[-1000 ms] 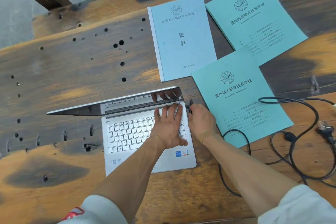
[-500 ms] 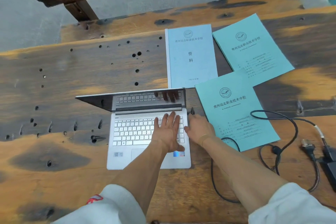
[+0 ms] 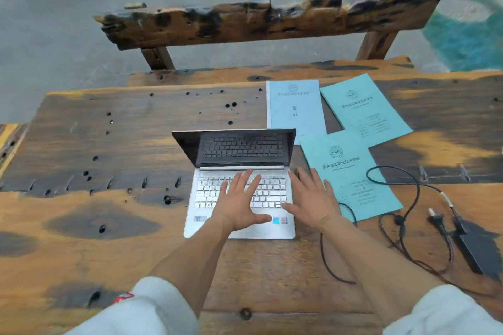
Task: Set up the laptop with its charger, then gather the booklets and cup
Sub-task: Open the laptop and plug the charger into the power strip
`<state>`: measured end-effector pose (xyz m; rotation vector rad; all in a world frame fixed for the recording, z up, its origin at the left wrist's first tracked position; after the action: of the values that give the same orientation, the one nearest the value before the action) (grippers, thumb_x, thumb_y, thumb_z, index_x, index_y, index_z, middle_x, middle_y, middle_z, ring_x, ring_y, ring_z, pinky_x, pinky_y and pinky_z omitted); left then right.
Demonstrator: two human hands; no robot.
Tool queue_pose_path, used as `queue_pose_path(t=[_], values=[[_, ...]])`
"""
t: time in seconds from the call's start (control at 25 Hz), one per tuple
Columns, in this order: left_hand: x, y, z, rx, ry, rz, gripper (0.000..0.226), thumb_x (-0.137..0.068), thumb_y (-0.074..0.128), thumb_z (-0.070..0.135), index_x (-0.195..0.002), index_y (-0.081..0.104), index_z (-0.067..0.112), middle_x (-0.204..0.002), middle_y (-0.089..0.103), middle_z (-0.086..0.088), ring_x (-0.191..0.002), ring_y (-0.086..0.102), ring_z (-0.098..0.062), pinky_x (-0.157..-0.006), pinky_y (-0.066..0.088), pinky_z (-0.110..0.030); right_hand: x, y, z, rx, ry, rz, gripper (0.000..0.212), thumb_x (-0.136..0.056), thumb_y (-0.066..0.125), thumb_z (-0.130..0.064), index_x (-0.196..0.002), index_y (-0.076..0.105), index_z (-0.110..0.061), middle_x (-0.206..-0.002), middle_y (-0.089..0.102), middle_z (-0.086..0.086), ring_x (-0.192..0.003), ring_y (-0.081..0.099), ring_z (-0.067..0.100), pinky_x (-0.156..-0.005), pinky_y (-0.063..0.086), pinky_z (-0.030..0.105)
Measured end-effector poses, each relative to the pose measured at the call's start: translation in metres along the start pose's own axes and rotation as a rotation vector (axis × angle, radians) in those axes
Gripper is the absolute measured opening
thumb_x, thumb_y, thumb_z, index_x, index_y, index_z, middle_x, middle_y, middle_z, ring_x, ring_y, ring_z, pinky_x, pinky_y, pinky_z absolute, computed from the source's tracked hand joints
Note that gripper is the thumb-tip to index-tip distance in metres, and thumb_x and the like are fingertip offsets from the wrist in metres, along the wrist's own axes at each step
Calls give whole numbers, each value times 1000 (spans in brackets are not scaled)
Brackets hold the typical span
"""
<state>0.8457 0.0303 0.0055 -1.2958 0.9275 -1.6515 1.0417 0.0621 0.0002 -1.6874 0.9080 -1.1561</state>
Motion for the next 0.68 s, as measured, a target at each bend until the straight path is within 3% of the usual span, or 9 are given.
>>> queue_pose_path(t=[0.32, 0.68], values=[[41, 3, 9, 22, 123, 92, 104, -73, 49, 82, -156, 4, 37, -165, -4, 6, -152, -7, -19, -122, -2, -48, 101, -1, 9, 18, 159, 35, 85, -85, 42, -69, -152, -1, -39, -163, -3, -4, -149, -9, 26, -118, 2, 51], [49, 15, 129, 20, 413, 62, 104, -73, 49, 82, -156, 6, 35, -165, 0, 3, -152, -5, -20, -121, 0, -47, 225, 1, 101, -62, 513, 109, 82, -85, 40, -70, -152, 4, -40, -163, -4, -8, -150, -7, 23, -119, 7, 49]])
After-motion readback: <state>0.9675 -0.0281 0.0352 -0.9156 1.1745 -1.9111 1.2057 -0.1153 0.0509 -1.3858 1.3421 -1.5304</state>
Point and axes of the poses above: each hand's wrist, its own x-axis away from the middle knuckle, its own y-axis out of the palm, z = x × y, the point moved 4 cm from there along -x, towards the middle knuckle
